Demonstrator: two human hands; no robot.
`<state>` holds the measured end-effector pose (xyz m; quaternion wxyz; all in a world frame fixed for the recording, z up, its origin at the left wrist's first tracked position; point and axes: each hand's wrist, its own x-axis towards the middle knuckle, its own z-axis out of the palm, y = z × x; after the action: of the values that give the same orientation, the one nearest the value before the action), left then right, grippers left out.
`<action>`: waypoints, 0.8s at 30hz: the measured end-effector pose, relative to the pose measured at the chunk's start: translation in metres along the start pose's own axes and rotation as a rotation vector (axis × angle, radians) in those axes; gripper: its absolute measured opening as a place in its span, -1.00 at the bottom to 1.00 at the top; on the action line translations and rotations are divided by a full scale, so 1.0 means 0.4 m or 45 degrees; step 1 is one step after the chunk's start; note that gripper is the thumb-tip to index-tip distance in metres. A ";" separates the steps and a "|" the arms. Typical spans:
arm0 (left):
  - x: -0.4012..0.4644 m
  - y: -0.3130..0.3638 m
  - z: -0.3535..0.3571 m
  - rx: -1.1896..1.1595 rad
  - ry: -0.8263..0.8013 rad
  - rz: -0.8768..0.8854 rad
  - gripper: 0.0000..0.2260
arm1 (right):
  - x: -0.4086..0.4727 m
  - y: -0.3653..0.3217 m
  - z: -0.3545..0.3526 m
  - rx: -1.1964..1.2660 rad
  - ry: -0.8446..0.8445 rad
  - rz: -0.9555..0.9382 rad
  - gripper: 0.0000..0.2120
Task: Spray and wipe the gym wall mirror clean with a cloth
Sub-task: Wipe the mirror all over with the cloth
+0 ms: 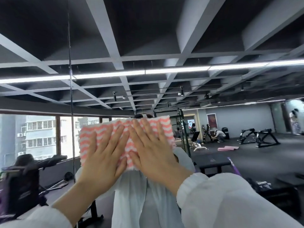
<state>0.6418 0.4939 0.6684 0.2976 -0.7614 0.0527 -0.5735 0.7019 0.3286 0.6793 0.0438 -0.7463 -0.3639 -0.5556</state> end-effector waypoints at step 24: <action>0.541 0.521 -0.017 -0.112 -0.203 -0.081 -0.42 | -0.119 0.698 -0.065 -0.162 0.207 0.139 -0.42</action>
<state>0.7632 0.2295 0.7447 0.2486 -0.8184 0.0296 -0.5173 0.8406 0.0886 0.7427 0.0560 -0.7189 -0.2820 -0.6329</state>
